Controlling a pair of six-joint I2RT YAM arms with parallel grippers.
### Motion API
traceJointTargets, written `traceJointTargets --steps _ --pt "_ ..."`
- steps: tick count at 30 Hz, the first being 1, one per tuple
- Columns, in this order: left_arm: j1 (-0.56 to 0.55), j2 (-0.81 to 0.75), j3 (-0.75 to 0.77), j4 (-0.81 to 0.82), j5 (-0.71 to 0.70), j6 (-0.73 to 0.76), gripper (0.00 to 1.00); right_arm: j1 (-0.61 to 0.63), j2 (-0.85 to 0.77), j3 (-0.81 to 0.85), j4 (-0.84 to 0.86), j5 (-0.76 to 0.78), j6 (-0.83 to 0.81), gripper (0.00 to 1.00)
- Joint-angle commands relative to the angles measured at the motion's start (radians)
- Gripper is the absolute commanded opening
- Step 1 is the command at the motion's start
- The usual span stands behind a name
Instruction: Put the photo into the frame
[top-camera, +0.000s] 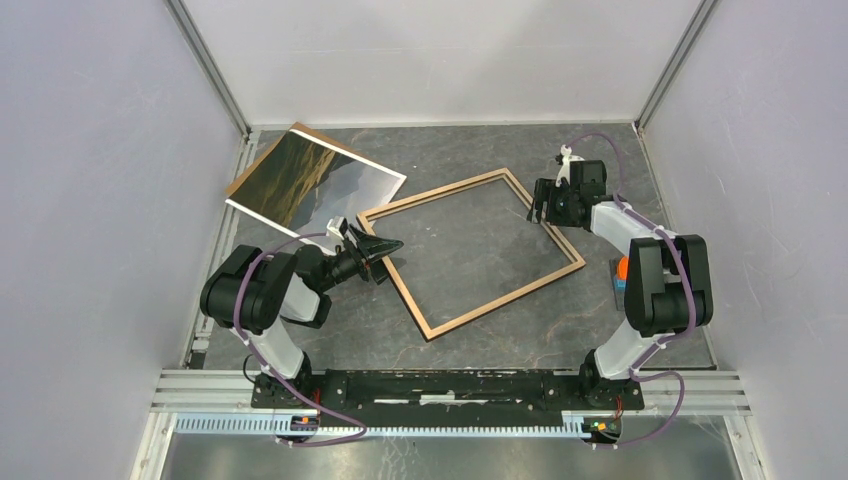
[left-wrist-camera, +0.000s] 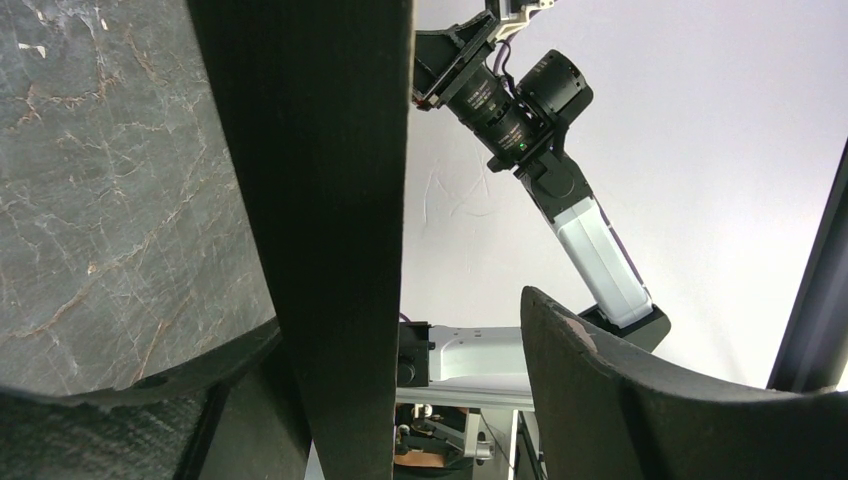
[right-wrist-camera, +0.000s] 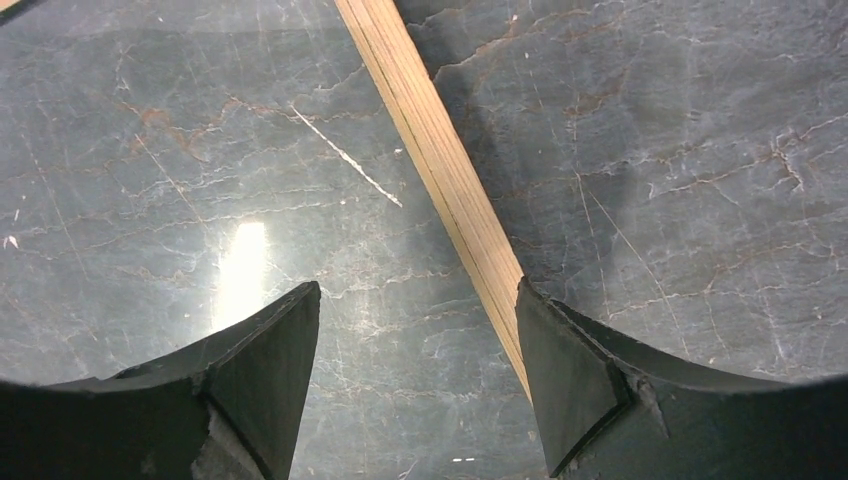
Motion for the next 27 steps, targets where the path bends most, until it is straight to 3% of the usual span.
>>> traceJointTargets --steps 1,17,27 --pt "-0.004 0.004 0.018 0.103 0.021 -0.035 0.74 -0.007 0.001 -0.009 0.044 -0.017 -0.015 0.77" --pt "-0.004 0.005 0.021 0.102 0.021 -0.037 0.74 -0.009 0.019 -0.059 0.063 -0.072 -0.001 0.76" --pt "-0.005 -0.009 0.031 0.102 0.013 -0.039 0.77 -0.016 -0.019 -0.138 0.122 -0.261 0.078 0.75"
